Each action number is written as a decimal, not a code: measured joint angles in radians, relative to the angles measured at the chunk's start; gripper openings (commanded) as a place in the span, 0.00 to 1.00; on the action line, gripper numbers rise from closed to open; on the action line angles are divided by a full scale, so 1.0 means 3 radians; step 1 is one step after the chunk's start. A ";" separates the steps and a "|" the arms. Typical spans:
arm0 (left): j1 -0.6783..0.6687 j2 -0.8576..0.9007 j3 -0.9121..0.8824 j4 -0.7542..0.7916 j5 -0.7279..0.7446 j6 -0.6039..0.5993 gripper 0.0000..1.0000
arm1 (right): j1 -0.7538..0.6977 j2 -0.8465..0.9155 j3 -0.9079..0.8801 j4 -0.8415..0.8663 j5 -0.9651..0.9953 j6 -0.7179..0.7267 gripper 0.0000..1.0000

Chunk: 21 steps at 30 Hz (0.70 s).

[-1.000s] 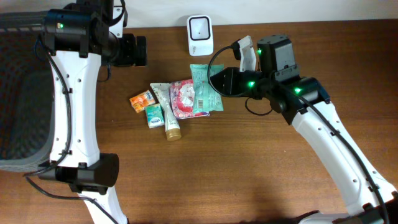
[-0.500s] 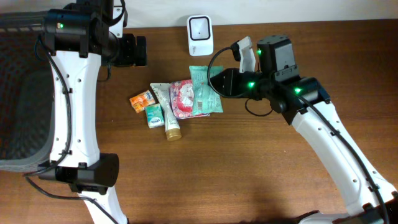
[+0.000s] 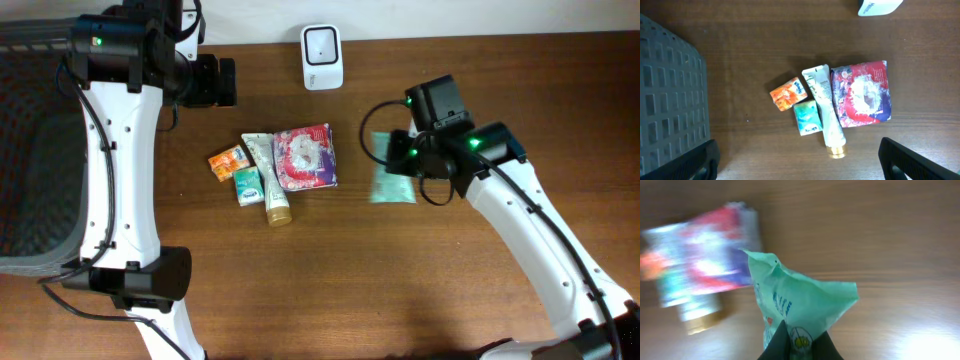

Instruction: Scan the item barcode

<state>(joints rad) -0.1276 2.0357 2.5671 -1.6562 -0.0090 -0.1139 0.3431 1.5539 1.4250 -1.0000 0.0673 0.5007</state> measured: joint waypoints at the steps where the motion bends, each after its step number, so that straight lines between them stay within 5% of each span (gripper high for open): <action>1: 0.0000 0.0000 0.0000 -0.0001 0.0000 0.0001 0.99 | -0.0001 0.0060 -0.0001 -0.0170 0.0376 0.0001 0.04; 10: 0.0000 0.0000 0.0000 0.0000 0.0000 0.0000 0.99 | 0.0000 0.1306 0.0000 -0.0331 0.2037 -0.0010 0.05; 15: 0.0000 0.0000 0.0000 0.0000 0.0000 0.0000 0.99 | 0.0017 0.1826 -0.0001 -0.0338 0.2168 -0.0018 0.22; 17: 0.0000 0.0000 0.0000 0.0000 0.0000 0.0001 0.99 | 0.0048 0.1826 0.0050 -0.0364 0.1984 -0.0018 0.37; 18: 0.0000 0.0000 0.0000 0.0000 0.0000 0.0000 0.99 | 0.0086 0.1826 0.0145 -0.0417 0.1743 0.0004 0.63; 19: 0.0000 0.0000 0.0000 0.0000 0.0001 0.0000 0.99 | 0.0131 0.1827 0.0271 -0.0474 0.1528 -0.0006 0.74; 21: 0.0000 0.0000 0.0000 -0.0001 0.0000 0.0000 0.99 | 0.0187 0.1841 0.0567 -0.0674 0.1172 -0.0027 0.80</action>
<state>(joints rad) -0.1276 2.0357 2.5671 -1.6566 -0.0090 -0.1139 0.3992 2.1063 1.5951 -1.2022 0.4191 0.4927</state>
